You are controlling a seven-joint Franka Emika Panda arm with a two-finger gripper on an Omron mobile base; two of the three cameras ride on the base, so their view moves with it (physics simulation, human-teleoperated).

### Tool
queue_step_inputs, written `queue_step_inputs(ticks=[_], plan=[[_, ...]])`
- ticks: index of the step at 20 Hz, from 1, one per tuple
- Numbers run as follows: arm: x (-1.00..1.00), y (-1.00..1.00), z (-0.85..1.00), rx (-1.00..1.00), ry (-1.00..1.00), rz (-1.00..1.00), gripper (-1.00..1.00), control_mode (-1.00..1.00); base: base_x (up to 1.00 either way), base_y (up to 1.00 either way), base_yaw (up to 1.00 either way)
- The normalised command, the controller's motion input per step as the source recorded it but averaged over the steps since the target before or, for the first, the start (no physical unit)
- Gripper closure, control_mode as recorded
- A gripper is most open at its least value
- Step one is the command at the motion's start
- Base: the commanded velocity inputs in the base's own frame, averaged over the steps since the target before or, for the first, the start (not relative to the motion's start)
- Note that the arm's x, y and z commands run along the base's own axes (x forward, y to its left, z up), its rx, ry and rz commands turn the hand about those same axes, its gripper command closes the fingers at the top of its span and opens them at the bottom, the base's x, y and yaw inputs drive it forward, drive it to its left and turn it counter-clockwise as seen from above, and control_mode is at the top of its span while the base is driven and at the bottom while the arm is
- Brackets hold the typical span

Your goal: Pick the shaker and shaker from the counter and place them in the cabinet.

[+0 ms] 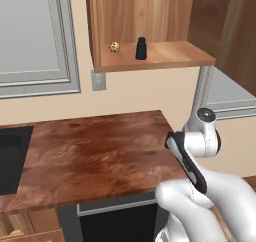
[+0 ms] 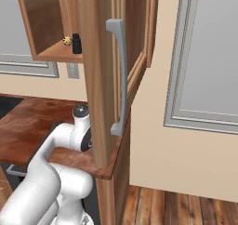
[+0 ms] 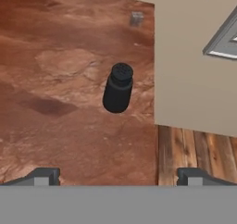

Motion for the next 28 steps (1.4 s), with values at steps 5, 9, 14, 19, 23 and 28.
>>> queue_step_inputs(ticks=[5,9,14,19,23,28], plan=[[0.41,-0.02,-0.25,0.04,0.08,0.00,-1.00,-1.00,0.00,0.00,0.00],[0.29,0.00,-0.21,0.03,0.06,0.00,-1.00,-1.00,0.00,0.00,0.00],[0.36,0.00,-0.13,0.00,0.05,0.00,-1.00,-1.00,0.00,0.00,0.00],[0.27,0.00,-0.11,0.00,0.03,0.00,-1.00,-1.00,0.00,0.00,0.00],[0.16,0.00,-0.14,0.00,0.00,0.00,-1.00,-1.00,0.00,0.00,0.00],[0.06,0.00,-0.22,0.00,0.00,0.00,-1.00,-1.00,0.00,0.00,0.00]])
